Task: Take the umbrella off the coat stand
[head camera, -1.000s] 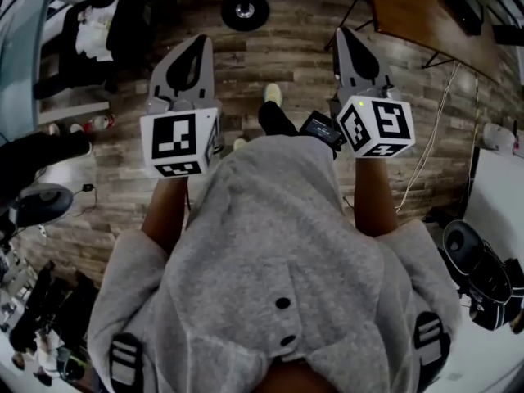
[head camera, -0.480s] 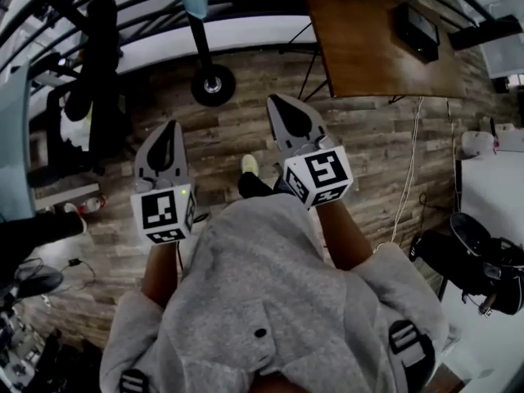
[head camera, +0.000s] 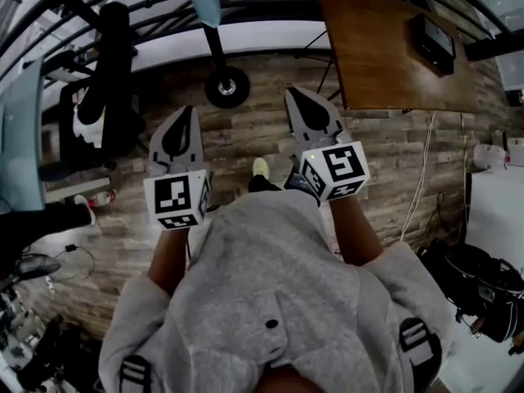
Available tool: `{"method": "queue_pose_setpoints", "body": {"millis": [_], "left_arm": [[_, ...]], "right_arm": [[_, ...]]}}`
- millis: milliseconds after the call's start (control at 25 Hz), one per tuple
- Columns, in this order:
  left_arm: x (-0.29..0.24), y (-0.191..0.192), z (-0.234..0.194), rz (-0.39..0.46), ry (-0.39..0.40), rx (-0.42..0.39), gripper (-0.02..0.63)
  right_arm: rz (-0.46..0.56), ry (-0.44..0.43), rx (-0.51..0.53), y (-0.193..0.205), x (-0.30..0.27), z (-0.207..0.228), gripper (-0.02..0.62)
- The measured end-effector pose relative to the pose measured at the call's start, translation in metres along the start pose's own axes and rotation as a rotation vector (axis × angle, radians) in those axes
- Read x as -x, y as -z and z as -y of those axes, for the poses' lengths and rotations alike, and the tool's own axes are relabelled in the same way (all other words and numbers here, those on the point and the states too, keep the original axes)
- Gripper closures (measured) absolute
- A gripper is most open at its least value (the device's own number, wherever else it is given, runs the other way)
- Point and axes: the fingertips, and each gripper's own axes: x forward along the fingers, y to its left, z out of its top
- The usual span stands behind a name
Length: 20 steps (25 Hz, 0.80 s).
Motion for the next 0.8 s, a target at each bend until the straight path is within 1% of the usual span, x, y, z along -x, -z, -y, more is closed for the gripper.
{"method": "queue_pose_setpoints", "body": {"millis": [120,240,600,800], "left_arm": [[-0.008,0.002,-0.003,-0.006,-0.008,-0.005,0.592],[-0.022,-0.004,-0.002,-0.009,-0.016,-0.015,0.592],[-0.069,-0.015,0.017,-0.022,-0.030,-0.029,0.592],[-0.083,-0.015,0.021,-0.034,-0.051,-0.032,0.592]], "right_arm": [[-0.002,0.007,0.000,0.004,-0.008,0.009,0.586],[0.002,0.004,-0.009,0.001,-0.016,0.022,0.586],[0.001,-0.012,-0.031,0.001,-0.038,0.072,0.586],[-0.003,-0.033,-0.038,0.004,-0.049,0.089,0.586]]}}
